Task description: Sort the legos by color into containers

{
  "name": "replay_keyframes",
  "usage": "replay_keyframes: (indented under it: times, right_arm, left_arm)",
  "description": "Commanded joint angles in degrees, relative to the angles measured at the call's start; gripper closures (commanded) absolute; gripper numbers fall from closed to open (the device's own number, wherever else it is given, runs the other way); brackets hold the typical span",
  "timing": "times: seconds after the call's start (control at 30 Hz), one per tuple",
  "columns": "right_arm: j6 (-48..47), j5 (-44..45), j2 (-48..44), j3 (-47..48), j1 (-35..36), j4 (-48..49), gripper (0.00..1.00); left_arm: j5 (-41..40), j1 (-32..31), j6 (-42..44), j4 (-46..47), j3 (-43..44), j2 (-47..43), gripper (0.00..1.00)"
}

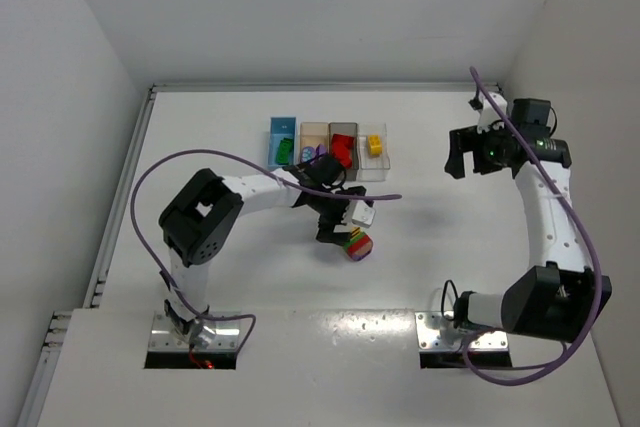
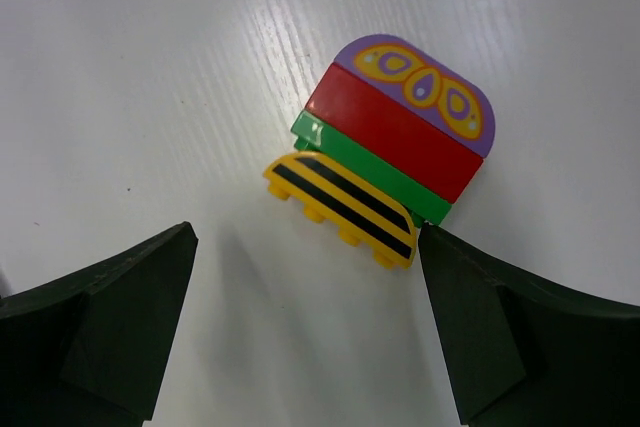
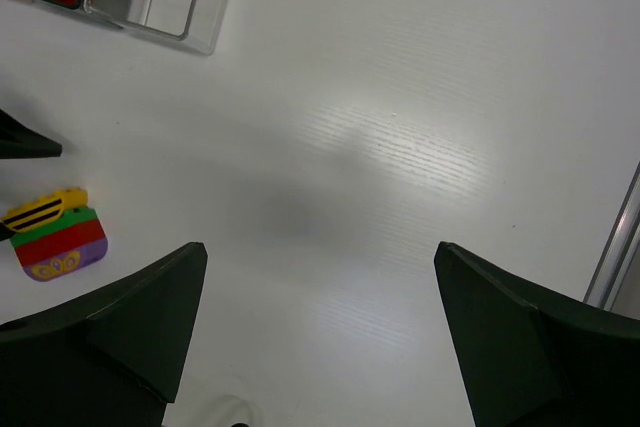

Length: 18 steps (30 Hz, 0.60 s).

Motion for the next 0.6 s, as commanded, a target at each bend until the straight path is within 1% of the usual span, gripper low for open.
replay_keyframes:
  times: [0.0, 0.13, 0.23, 0.37, 0.47, 0.57]
  right_arm:
    - [0.0, -1.8, -1.0, -0.5, -1.6, -0.8, 0.03]
    - [0.0, -2.3, -0.5, 0.0, -2.2, -0.8, 0.03]
    - [0.0, -2.9, 0.6, 0.5, -2.7, -0.8, 0.03]
    - [0.5, -4.2, 1.1, 0.5, -3.3, -0.2, 0.03]
    - [0.5, -4.2, 1.1, 0.5, -3.3, -0.2, 0.03]
    - [1.0, -4.7, 1.7, 0.5, -3.3, -0.2, 0.03]
  left_arm:
    - [1.0, -0.3, 5.0, 2.1, 1.8, 1.1, 0.0]
    - [2.8, -0.9, 11.2, -2.2, 2.3, 1.7, 0.0]
    - [3.4, -0.9, 14.8, -4.1, 0.4, 1.0, 0.0]
    - [3.4, -1.5, 15.3, -4.1, -0.3, -0.2, 0.0]
    - [5.4, -2.2, 13.3, -4.1, 0.2, -0.2, 0.0]
    - [4.8, -3.9, 14.1, -4.1, 0.2, -0.8, 0.0]
